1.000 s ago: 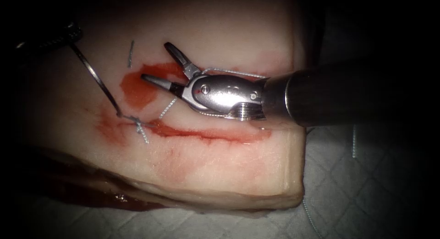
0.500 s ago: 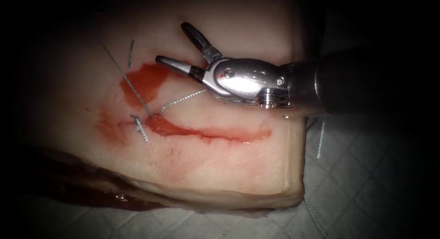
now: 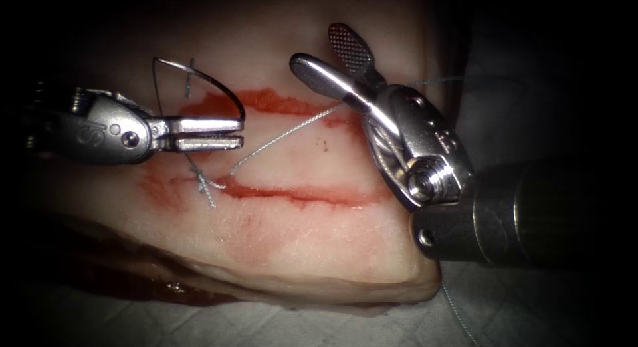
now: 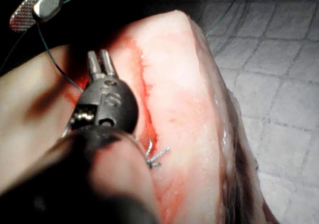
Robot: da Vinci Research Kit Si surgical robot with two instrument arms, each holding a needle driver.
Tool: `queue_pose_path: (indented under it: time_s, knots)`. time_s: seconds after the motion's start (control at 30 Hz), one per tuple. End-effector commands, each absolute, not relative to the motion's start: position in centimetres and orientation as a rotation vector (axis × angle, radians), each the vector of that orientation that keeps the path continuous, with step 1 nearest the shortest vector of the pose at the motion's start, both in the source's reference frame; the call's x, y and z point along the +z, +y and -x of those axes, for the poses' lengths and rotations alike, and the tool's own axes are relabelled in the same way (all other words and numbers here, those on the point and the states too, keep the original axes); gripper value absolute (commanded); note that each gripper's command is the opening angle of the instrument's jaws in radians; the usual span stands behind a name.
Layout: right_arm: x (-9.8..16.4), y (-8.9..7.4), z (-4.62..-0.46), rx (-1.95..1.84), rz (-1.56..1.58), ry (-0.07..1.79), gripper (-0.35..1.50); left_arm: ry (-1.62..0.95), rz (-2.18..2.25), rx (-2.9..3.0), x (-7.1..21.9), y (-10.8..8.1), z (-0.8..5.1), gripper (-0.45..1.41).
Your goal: Wound Closure
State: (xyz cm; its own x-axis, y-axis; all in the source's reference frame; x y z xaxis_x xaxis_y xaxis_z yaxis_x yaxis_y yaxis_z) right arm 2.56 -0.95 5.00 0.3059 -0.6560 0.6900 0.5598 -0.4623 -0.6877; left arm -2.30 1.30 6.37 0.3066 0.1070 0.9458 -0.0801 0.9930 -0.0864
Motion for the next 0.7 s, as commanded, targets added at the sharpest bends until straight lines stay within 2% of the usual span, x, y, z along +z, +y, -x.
queue_pose_path:
  time_s: [0.03, 0.07, 0.13, 0.17, 0.2, 0.27, 0.7]
  knots:
    - [5.08, -0.96, -2.49, -1.442, 1.459, 0.086, 0.61, -1.209, 0.013, 0.147, 6.48, 1.27, 2.36, -0.45]
    - [5.10, -0.96, -2.45, -1.449, 1.451, 0.085, 0.44, -1.188, 0.010, 0.158, 6.51, 1.26, 2.35, -0.45]
    - [5.12, -0.98, -2.40, -1.456, 1.455, 0.091, 0.43, -1.122, -0.012, 0.224, 6.58, 1.22, 2.34, -0.45]
    - [5.14, -1.01, -2.38, -1.464, 1.469, 0.107, 0.46, -1.087, -0.016, 0.266, 6.60, 1.19, 2.33, -0.45]
    - [5.17, -1.06, -2.37, -1.477, 1.485, 0.140, 0.63, -1.041, -0.023, 0.315, 6.60, 1.17, 2.33, -0.45]
    - [5.23, -1.19, -2.39, -1.520, 1.470, 0.169, 0.85, -0.983, 0.007, 0.397, 6.58, 1.14, 2.34, -0.45]
    - [5.48, -1.43, -2.83, -1.586, 1.404, 0.156, 0.81, -0.745, 0.079, 0.669, 6.51, 0.71, 2.84, -0.45]
